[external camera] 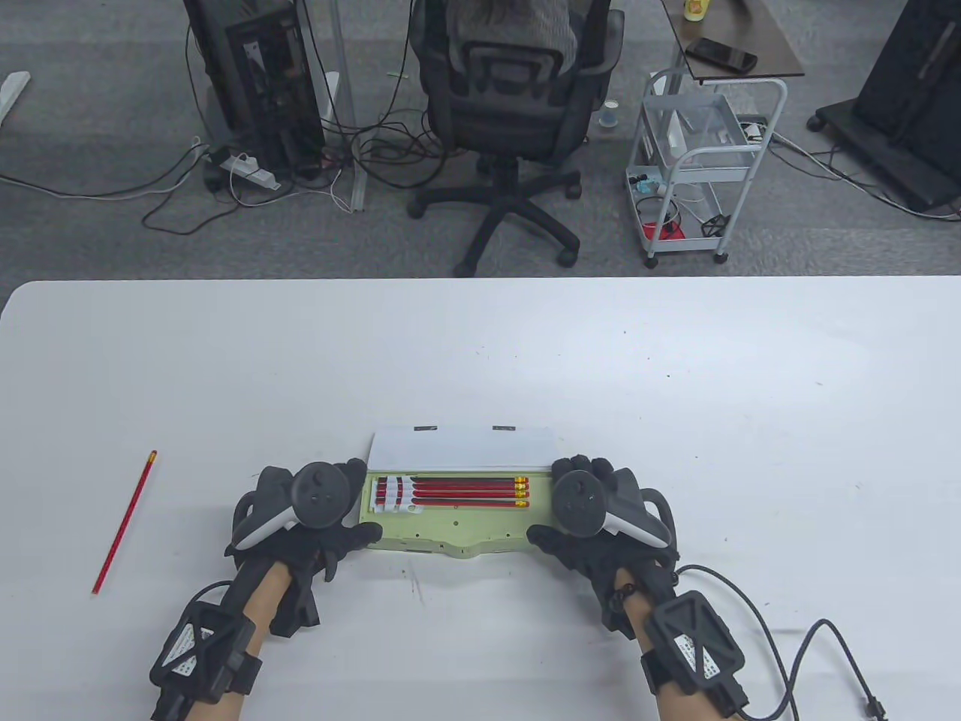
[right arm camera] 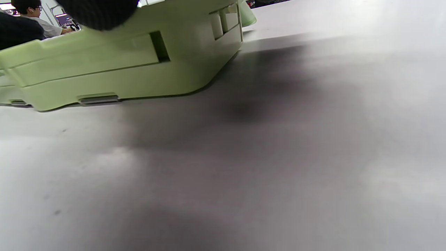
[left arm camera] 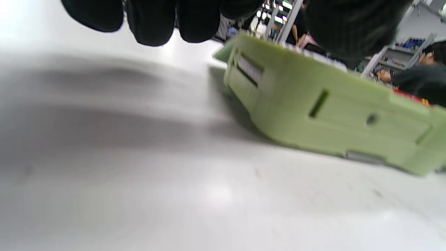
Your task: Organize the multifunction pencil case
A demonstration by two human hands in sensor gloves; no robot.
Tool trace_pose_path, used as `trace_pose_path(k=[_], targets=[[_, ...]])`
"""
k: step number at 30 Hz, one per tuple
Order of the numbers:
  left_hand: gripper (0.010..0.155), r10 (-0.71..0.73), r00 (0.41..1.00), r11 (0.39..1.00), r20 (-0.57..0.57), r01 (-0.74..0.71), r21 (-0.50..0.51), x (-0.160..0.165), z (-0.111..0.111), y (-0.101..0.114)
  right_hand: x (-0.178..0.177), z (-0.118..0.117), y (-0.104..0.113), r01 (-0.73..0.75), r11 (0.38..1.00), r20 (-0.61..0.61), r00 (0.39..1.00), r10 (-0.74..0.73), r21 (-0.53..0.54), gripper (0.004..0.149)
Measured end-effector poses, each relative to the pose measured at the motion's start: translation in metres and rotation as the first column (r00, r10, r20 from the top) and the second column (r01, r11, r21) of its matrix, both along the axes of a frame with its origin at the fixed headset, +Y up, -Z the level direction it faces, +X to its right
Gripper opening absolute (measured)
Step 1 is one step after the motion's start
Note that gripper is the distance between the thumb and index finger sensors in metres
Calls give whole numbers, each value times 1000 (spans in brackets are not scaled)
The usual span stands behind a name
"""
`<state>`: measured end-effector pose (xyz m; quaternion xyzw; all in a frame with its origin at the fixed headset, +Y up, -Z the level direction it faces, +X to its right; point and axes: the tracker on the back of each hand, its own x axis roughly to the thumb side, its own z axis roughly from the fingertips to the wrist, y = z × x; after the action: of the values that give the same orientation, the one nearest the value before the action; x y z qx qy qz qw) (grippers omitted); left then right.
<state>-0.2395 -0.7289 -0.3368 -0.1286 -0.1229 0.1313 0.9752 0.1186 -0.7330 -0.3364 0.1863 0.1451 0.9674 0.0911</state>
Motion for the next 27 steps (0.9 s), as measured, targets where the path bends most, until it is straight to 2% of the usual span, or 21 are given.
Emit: trace_pose_path(k=[3,6,10,15,19,24,27], targets=[[88,7,995,996,-97,2,84,-19,-1,14,0,0,0,0,1000,-2,1000,0,2,97],[79,-64,957,986,-282,105,132,-54,-3,33,-1,0,0,-6,1000,-3,1000,6,6,97],[73,-169,868,972,-466,226,67,-109,-5,45,-1,0,0,-13,1000,-3,1000,13,11,97],[66,-233,726,967,-647,246,-72,-170,3,38,-2,0,0,-24,1000,-2,1000,24,17,97],[64,-326,638,942,-698,280,-184,-193,11,28,-3,0,0,-30,999,-4,1000,30,19,97],[63,-470,550,882,-690,307,-357,-204,17,3,-3,0,0,-31,999,-4,1000,31,20,97],[63,-521,512,853,-683,338,-398,-206,17,-7,-3,0,0,-32,999,-5,999,33,22,97]])
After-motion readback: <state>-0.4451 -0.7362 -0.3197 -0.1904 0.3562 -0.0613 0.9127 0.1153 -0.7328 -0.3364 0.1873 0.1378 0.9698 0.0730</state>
